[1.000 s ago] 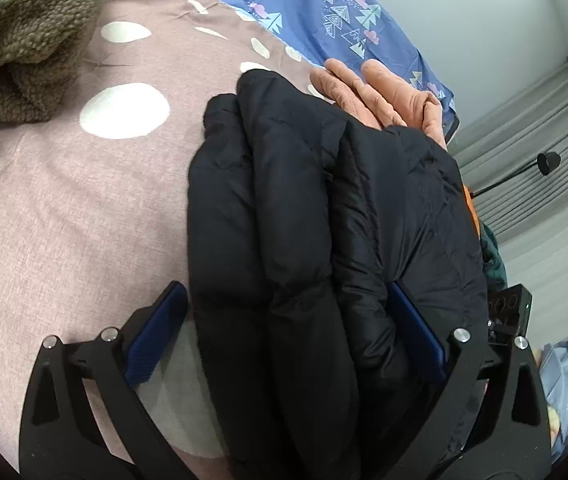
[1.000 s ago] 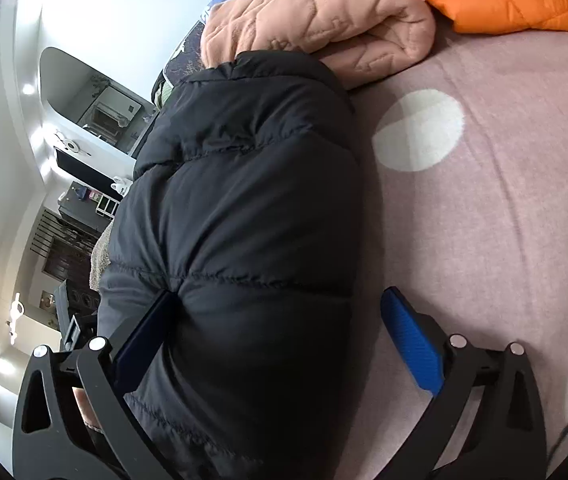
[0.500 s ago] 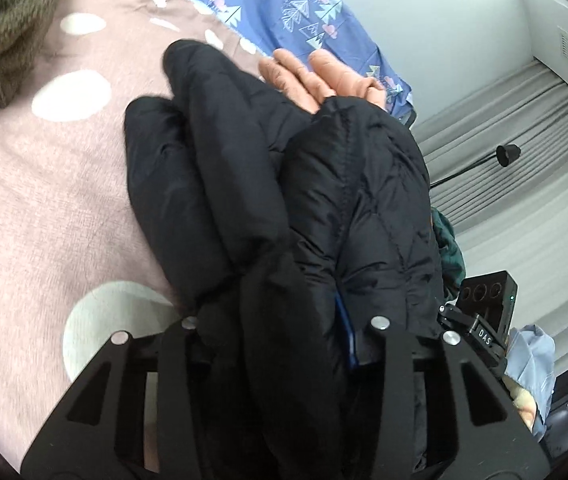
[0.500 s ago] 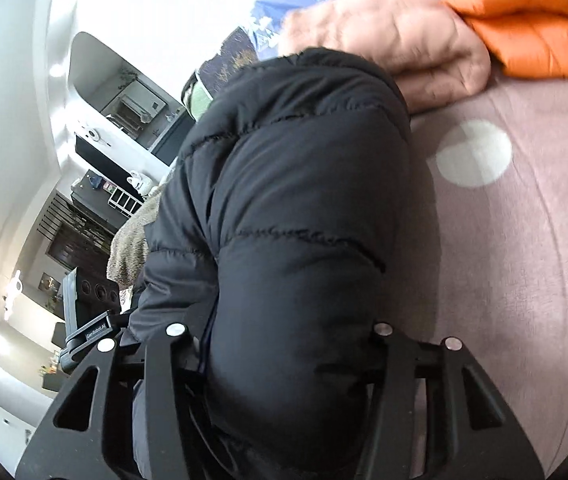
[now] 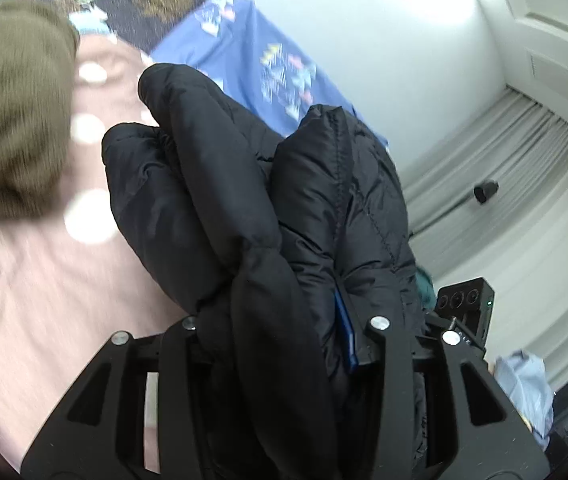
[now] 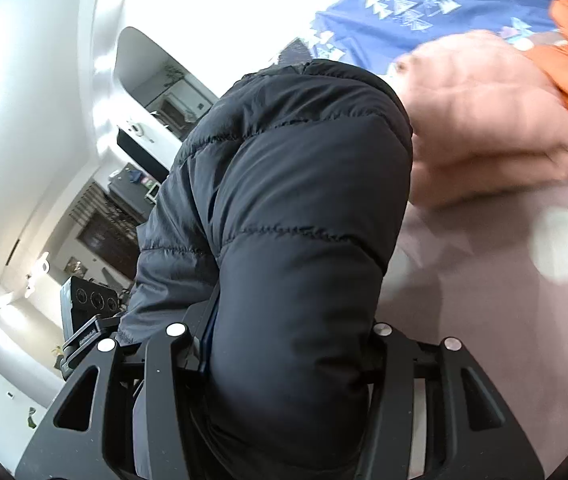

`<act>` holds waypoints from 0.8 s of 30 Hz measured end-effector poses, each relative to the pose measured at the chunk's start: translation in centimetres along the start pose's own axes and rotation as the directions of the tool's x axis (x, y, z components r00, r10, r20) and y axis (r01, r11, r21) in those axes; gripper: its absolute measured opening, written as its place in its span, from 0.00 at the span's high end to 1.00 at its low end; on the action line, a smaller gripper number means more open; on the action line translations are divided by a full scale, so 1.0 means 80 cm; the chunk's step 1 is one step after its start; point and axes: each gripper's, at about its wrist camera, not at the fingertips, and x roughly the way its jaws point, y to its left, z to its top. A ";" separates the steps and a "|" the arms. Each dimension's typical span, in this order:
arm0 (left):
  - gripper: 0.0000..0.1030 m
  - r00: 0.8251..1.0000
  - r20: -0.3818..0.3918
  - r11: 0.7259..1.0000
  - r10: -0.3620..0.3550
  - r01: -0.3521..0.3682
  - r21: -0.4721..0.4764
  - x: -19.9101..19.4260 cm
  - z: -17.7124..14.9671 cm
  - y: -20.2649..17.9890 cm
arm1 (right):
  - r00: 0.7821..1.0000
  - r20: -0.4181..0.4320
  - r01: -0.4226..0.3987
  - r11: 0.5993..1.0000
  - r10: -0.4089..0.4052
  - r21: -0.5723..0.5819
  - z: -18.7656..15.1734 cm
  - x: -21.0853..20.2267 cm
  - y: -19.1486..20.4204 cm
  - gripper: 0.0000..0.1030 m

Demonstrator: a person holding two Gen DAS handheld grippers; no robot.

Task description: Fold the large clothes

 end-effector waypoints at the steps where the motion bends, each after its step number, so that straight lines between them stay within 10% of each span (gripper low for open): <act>1: 0.60 1.000 0.026 1.000 0.016 -0.016 0.006 -0.001 0.015 -0.002 | 1.000 0.000 -0.006 1.000 0.006 -0.008 0.014 0.011 0.003 0.52; 13: 0.60 0.985 0.169 0.999 0.039 -0.033 -0.040 0.067 0.152 0.038 | 1.000 0.008 -0.002 0.999 0.002 -0.035 0.151 0.155 -0.028 0.51; 24: 0.54 0.965 0.073 0.952 0.251 -0.233 -0.198 0.172 0.148 0.196 | 0.968 -0.079 0.233 0.971 -0.237 -0.062 0.133 0.284 -0.116 0.35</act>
